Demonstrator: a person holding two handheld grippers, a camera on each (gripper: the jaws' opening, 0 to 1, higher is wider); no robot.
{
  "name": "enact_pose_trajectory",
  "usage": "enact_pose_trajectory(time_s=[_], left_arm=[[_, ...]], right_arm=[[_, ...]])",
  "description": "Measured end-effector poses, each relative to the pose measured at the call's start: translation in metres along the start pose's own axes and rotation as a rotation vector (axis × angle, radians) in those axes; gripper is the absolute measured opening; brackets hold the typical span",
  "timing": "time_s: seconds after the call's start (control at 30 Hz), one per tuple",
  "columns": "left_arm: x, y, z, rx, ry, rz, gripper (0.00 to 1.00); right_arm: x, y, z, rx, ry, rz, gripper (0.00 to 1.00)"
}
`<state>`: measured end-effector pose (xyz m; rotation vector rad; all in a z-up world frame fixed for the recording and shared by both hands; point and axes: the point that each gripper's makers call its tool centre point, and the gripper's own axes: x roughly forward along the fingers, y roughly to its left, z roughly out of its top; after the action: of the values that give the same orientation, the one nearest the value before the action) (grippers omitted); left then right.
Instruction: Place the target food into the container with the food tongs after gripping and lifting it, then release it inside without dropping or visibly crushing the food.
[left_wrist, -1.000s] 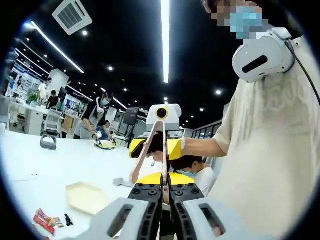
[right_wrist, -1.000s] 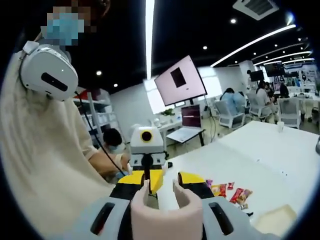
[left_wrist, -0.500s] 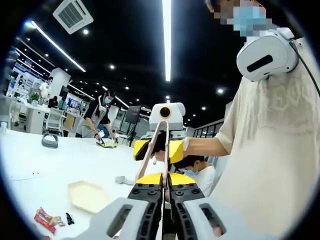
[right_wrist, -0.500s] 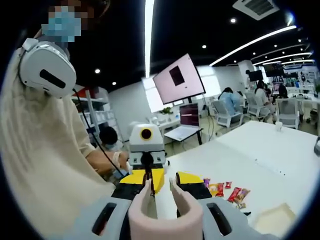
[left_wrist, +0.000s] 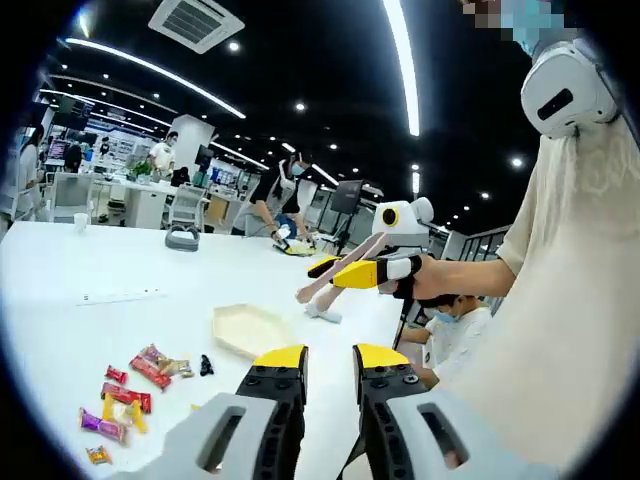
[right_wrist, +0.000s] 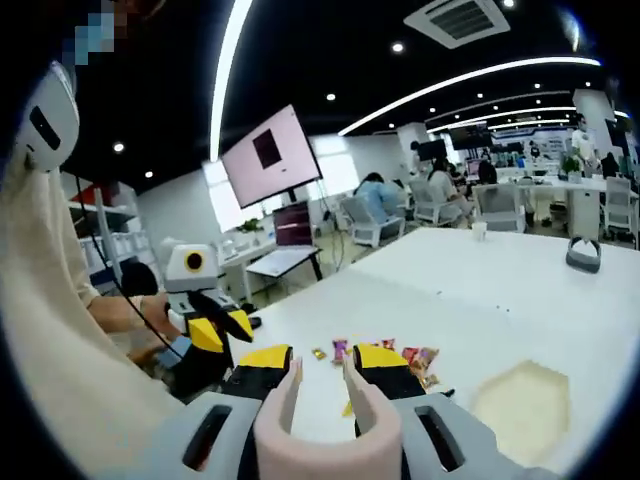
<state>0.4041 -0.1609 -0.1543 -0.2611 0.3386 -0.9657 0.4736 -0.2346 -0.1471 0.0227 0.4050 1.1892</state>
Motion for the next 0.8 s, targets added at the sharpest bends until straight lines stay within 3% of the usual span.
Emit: enact_pose_trajectory(time_s=[0.13,0.53,0.8], left_arm=[[-0.008,0.011,-0.016,0.024,0.060,0.089,0.17],[-0.029,0.022,-0.030,-0.022,0.047,0.186,0.14],[-0.051,0.037,-0.047,-0.044,0.087,0.274,0.21]], right_arm=[[0.012,-0.001,-0.013,0.000,0.032,-0.015,0.20],[0.042,-0.022,-0.043,-0.019,0.084,-0.096,0.24],[0.071,-0.025,-0.072,-0.024,0.162,-0.116,0.24]])
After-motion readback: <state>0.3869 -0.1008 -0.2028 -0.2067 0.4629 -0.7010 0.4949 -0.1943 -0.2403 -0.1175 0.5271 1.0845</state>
